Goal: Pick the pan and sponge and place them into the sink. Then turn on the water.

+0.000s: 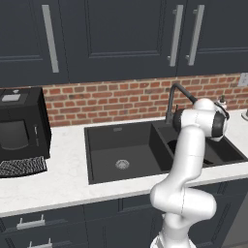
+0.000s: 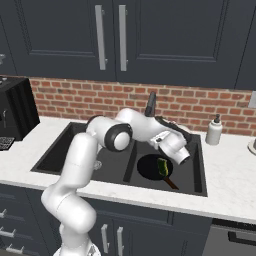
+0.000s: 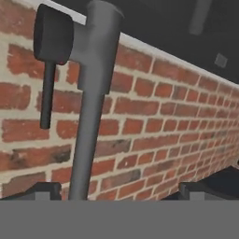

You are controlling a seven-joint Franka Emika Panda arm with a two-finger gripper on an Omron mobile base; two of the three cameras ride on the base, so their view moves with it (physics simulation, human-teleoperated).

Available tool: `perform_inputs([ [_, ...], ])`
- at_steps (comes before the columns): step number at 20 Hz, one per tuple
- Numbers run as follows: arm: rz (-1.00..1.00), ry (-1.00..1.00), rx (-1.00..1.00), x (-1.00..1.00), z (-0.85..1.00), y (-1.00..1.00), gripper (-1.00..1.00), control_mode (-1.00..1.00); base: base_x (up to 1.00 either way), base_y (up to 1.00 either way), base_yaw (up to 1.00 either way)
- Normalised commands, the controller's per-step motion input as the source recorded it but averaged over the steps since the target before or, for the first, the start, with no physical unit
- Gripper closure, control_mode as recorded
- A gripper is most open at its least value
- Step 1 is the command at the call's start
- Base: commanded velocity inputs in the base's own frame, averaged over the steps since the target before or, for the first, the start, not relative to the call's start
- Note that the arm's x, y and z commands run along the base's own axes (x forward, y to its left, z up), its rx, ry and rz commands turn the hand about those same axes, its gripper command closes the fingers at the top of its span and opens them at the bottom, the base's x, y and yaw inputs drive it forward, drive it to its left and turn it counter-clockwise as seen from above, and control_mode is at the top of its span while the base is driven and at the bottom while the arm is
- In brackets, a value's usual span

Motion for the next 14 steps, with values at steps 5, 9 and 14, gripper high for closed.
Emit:
perform_inputs([
  [5, -0.01, 0.0, 0.14, 0.32, 0.0, 0.0, -1.0, -1.0, 0.0, 0.0, 0.0],
  [9, 0.0, 0.0, 0.13, 0.33, 0.0, -0.02, -1.0, -1.0, 0.0, 0.0, 0.0],
  [14, 0.0, 0.0, 0.11, 0.25, 0.0, -0.17, -1.0, -1.0, 0.0, 0.0, 0.0],
])
